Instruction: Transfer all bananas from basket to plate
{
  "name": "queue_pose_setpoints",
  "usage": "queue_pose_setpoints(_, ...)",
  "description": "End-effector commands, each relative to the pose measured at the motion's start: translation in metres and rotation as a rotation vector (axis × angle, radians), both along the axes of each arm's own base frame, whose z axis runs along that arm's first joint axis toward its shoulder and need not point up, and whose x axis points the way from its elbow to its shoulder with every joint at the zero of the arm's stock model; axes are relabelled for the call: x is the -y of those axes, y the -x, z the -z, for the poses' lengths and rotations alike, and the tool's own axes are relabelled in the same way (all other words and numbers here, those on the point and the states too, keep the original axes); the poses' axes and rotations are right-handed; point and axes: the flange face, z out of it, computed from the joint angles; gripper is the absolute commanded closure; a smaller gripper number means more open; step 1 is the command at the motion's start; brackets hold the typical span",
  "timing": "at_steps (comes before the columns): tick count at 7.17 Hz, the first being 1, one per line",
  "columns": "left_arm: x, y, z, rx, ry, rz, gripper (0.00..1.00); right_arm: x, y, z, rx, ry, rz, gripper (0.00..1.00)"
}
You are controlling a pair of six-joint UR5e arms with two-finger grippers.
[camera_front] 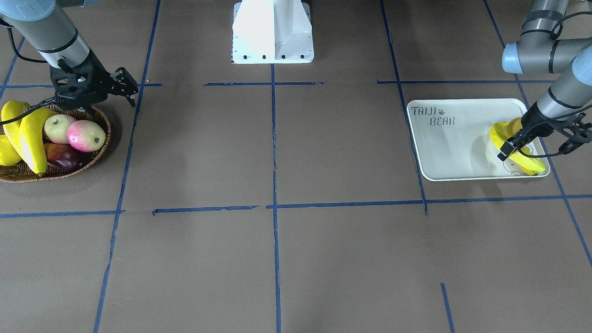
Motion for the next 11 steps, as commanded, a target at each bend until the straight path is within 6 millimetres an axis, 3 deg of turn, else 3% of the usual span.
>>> queue_pose_setpoints(1, -0.001, 0.0, -0.002, 0.007, -0.025, -0.027, 0.26, 0.0, 0.0, -0.001, 0.0, 0.0, 0.0, 0.01)
queue_pose_setpoints(2, -0.003, 0.002, 0.001, 0.0, -0.027, -0.029, 0.0, 0.0, -0.001, 0.0, 0.001, -0.001, 0.0, 0.01)
queue_pose_setpoints(4, -0.011, 0.009, 0.023, -0.055, -0.093, -0.124, 0.0, 0.0, -0.002, -0.001, -0.001, 0.0, -0.003, 0.01)
queue_pose_setpoints(6, -0.016, 0.019, 0.075, -0.137, -0.169, -0.153, 0.0, -0.011, -0.02, -0.02, -0.026, -0.001, 0.008, 0.01)
queue_pose_setpoints(7, -0.016, 0.017, 0.083, -0.144, -0.182, -0.155, 0.0, -0.021, -0.047, -0.036, -0.054, -0.023, 0.029, 0.01)
queue_pose_setpoints(9, -0.017, 0.016, 0.086, -0.146, -0.186, -0.152, 0.0, -0.035, -0.113, -0.094, -0.081, -0.099, 0.056, 0.01)
queue_pose_setpoints(11, -0.017, 0.016, 0.087, -0.145, -0.188, -0.151, 0.0, -0.035, -0.162, -0.136, -0.137, -0.156, 0.114, 0.01)
